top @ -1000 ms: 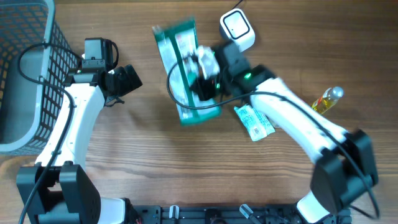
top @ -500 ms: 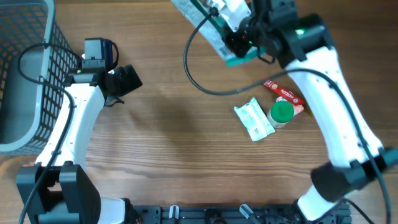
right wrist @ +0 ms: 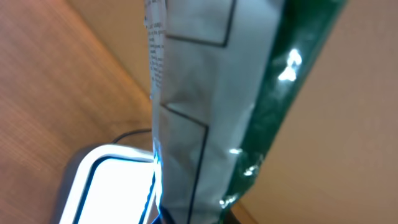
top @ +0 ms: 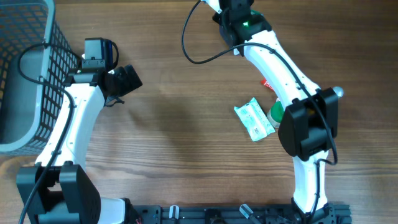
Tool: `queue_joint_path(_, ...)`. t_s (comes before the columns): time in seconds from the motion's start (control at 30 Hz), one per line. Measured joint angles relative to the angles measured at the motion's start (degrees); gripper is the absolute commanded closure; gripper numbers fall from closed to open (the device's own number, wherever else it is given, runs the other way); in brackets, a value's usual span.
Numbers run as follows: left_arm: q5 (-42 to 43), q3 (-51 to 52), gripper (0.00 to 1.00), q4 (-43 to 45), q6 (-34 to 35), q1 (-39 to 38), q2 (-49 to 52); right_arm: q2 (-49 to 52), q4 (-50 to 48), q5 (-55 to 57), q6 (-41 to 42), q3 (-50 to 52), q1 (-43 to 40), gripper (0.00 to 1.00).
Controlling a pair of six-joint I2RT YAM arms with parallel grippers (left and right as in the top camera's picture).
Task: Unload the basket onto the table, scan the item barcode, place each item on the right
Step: 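Raise the glove packet with the right gripper up to the scanner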
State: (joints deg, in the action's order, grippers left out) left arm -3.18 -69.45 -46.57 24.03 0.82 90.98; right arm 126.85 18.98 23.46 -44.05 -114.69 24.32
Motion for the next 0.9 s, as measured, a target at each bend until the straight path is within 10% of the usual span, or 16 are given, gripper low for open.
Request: queue_joint_path(0.9,0.02,0.00,0.00,0.02,0.00,0.00,0.00,4.44,9.05,-11.50,21.73,0.00,0.39,0.96)
